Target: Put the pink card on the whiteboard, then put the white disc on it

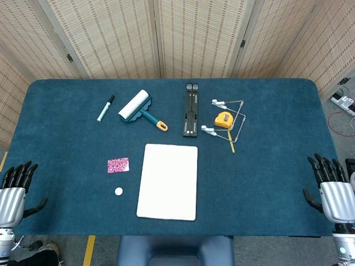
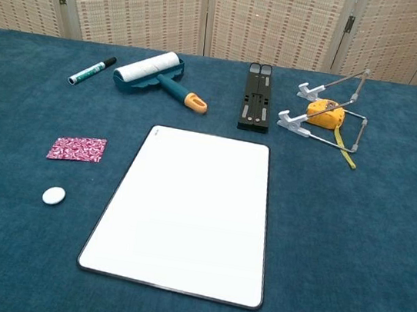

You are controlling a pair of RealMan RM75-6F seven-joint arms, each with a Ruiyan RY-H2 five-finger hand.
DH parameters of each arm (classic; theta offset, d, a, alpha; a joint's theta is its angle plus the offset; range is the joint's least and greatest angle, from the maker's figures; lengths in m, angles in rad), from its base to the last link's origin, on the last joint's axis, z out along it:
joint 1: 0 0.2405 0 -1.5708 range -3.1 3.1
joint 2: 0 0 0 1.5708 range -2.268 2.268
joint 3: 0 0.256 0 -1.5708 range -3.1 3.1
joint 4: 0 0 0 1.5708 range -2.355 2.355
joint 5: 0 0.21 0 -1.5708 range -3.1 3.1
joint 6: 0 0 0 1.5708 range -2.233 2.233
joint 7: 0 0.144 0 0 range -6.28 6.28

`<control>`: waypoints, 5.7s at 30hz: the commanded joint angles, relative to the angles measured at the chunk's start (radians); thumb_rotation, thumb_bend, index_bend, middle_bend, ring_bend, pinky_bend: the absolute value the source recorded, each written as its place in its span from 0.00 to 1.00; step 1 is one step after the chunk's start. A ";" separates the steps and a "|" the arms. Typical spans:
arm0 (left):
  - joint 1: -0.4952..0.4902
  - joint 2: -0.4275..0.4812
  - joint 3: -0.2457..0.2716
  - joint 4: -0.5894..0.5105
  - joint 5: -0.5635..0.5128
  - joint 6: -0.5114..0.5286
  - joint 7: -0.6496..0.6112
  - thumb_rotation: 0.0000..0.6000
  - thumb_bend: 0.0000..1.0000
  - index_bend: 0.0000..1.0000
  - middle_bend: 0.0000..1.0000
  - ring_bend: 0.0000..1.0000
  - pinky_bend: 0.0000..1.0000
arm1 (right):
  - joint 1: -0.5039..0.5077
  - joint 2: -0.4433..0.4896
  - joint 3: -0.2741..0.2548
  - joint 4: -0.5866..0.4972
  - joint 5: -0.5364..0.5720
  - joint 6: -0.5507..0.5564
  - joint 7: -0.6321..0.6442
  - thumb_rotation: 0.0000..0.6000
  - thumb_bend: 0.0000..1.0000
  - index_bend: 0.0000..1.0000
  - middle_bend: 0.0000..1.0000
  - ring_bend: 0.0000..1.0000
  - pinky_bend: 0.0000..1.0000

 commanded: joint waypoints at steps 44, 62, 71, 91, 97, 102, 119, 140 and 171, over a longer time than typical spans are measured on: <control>-0.416 -0.092 -0.123 0.015 -0.209 -0.542 0.108 1.00 0.28 0.21 0.06 0.04 0.00 | -0.010 0.037 0.003 -0.003 -0.009 0.003 0.035 1.00 0.36 0.00 0.05 0.07 0.00; -0.559 -0.235 -0.126 0.086 -0.474 -0.614 0.319 1.00 0.28 0.25 0.05 0.04 0.00 | -0.003 0.034 0.006 0.013 -0.006 -0.008 0.063 1.00 0.36 0.00 0.05 0.07 0.00; -0.605 -0.294 -0.110 0.106 -0.539 -0.617 0.369 1.00 0.28 0.26 0.05 0.04 0.00 | -0.011 0.034 0.004 0.019 0.001 -0.003 0.071 1.00 0.36 0.00 0.05 0.07 0.00; -0.643 -0.357 -0.086 0.179 -0.623 -0.617 0.383 1.00 0.28 0.30 0.05 0.06 0.00 | -0.025 0.032 0.003 0.040 0.005 0.008 0.097 1.00 0.36 0.00 0.05 0.07 0.00; -0.658 -0.367 -0.081 0.200 -0.662 -0.632 0.394 1.00 0.28 0.30 0.05 0.06 0.00 | -0.026 0.028 0.003 0.047 0.009 0.005 0.105 1.00 0.36 0.00 0.05 0.07 0.00; -0.665 -0.375 -0.079 0.214 -0.673 -0.632 0.389 1.00 0.29 0.31 0.05 0.06 0.00 | -0.026 0.028 0.005 0.050 0.012 0.003 0.106 1.00 0.36 0.00 0.05 0.07 0.00; -0.670 -0.390 -0.072 0.246 -0.661 -0.630 0.353 1.00 0.32 0.39 0.08 0.08 0.00 | -0.028 0.025 0.006 0.049 0.018 0.000 0.106 1.00 0.36 0.00 0.05 0.07 0.00; -0.673 -0.321 -0.077 0.057 -0.476 -0.557 0.316 1.00 0.34 0.42 0.09 0.08 0.00 | -0.034 0.027 0.003 0.042 0.005 0.012 0.105 1.00 0.36 0.00 0.05 0.07 0.00; -0.810 -0.503 -0.074 0.024 -0.569 -0.541 0.552 1.00 0.33 0.18 0.09 0.07 0.00 | -0.069 0.036 -0.001 0.051 0.011 0.040 0.129 1.00 0.36 0.00 0.05 0.07 0.00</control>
